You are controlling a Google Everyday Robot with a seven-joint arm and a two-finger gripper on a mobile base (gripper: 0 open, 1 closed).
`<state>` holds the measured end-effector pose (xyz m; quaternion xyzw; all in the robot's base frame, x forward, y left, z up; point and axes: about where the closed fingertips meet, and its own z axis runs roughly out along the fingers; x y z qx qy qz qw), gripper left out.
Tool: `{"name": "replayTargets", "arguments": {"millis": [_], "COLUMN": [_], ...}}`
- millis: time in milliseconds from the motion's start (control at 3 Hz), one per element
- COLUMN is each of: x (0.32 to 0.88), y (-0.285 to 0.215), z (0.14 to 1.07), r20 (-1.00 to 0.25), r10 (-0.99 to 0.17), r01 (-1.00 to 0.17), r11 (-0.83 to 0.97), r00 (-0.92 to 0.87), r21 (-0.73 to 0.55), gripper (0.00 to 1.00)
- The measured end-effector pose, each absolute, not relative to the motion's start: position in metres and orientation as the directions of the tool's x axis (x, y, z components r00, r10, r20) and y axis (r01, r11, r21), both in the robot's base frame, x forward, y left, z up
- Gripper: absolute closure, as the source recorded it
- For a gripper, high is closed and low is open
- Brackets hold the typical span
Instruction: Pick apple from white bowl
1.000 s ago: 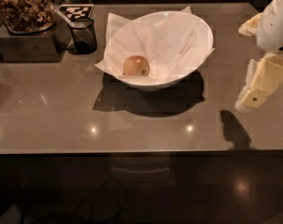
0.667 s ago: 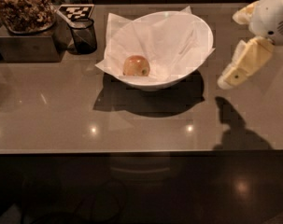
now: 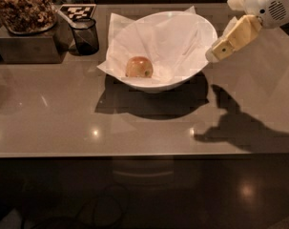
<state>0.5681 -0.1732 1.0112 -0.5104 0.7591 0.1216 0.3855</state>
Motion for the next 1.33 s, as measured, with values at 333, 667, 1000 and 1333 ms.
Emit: {"name": "replayTargets", "arguments": {"millis": [333,667,1000,1333], "x": [0.567,0.581,0.601,0.603], "y": [-0.174,-0.147,-0.111,-0.105], "z": [1.012,0.995,0.973,0.972], "r20": [-0.710,-0.740,-0.718,-0.713], "r10": [-0.678,-0.642,-0.663,-0.670], "r01": [-0.859,-0.855,-0.861,-0.865], "r11": [0.465,0.483,0.475,0.466], "r00": [-0.190,-0.199,-0.215,-0.209], "r21": [-0.214,-0.189,-0.180,-0.184], "gripper": [0.00,0.00,0.00,0.12]}}
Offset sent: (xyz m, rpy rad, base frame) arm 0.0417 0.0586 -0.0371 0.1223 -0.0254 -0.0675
